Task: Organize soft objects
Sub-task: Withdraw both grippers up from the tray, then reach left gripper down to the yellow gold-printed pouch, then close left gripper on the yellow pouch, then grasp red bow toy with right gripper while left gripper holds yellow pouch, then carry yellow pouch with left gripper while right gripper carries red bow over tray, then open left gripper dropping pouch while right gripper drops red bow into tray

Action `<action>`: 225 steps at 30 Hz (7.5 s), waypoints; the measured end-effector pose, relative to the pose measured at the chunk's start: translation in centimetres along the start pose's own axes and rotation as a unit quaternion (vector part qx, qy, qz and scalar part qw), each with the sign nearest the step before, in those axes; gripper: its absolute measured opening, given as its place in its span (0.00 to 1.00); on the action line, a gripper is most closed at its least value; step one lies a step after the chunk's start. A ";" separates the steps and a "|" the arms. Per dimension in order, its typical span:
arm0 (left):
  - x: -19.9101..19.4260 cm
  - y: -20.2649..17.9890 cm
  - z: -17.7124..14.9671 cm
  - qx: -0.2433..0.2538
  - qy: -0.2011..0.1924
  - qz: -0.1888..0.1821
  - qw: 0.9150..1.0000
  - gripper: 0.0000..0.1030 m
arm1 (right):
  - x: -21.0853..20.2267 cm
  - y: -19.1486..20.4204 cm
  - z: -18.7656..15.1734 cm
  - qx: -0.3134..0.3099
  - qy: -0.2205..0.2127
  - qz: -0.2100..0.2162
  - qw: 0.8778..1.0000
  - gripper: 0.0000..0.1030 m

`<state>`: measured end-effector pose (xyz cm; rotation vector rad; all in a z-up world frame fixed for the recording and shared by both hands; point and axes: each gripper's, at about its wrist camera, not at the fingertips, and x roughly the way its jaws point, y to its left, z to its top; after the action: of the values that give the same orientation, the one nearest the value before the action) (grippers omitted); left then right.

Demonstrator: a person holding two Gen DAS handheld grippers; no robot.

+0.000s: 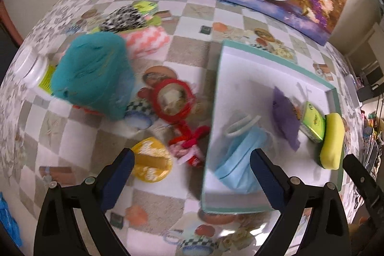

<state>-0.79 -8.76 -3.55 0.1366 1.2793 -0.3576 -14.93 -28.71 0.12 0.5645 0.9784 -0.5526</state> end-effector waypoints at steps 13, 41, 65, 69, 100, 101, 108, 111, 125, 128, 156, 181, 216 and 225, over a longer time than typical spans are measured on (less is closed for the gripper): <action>-2.4 6.4 -0.7 -0.097 -0.005 -0.014 0.995 0.94 | -0.1 8.0 -2.1 -0.049 0.025 0.099 0.994 1.00; 4.2 5.9 -0.2 -0.083 0.086 0.038 0.992 0.94 | 4.7 11.2 -4.1 -0.090 0.105 0.059 0.989 1.00; 6.8 1.2 1.1 -0.024 0.087 0.039 0.995 0.77 | 4.7 9.8 -3.7 -0.068 0.105 0.055 0.991 0.99; 7.1 0.8 0.9 -0.027 0.090 0.027 0.995 0.70 | 4.7 9.6 -3.7 -0.065 0.105 0.057 0.991 0.99; 4.5 7.0 -0.2 -0.114 0.095 -0.038 0.988 0.48 | 4.5 11.1 -3.7 -0.088 0.094 0.077 0.989 0.97; 4.3 7.4 -0.3 -0.120 0.093 -0.038 0.988 0.48 | 4.6 11.7 -3.8 -0.097 0.093 0.085 0.987 0.95; 2.9 10.9 -0.8 -0.164 0.073 -0.031 0.983 0.48 | 5.2 15.5 -4.2 -0.160 0.086 0.112 0.977 0.77; 2.2 12.5 -0.9 -0.179 0.063 -0.024 0.982 0.48 | 5.3 17.1 -4.4 -0.180 0.084 0.127 0.972 0.69; 1.0 17.3 -1.4 -0.219 0.062 -0.047 0.973 0.48 | 7.5 20.8 -5.6 -0.250 0.096 0.095 0.959 0.48; 1.4 17.7 -1.2 -0.222 0.063 -0.052 0.972 0.48 | 8.1 21.0 -5.7 -0.260 0.099 0.083 0.957 0.44; 3.1 14.8 -0.3 -0.228 0.064 -0.050 0.970 0.48 | 7.7 22.0 -5.9 -0.291 0.084 0.064 0.951 0.19; -2.8 5.7 0.0 -0.072 -0.017 -0.072 0.995 0.48 | -0.7 10.6 -0.9 -0.131 0.002 0.018 0.991 0.19; 0.4 -6.4 -2.1 0.080 0.020 -0.160 0.984 0.74 | 0.3 -0.1 0.0 0.020 0.042 0.011 0.999 0.37; 0.4 -3.8 -1.1 0.040 -0.007 -0.110 0.993 0.86 | 0.9 -0.2 -0.1 0.022 0.053 0.004 0.998 0.62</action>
<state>-3.00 -12.06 -3.93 0.0611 1.2698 -0.5980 -14.74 -28.90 -0.72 0.6418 1.0650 -0.5429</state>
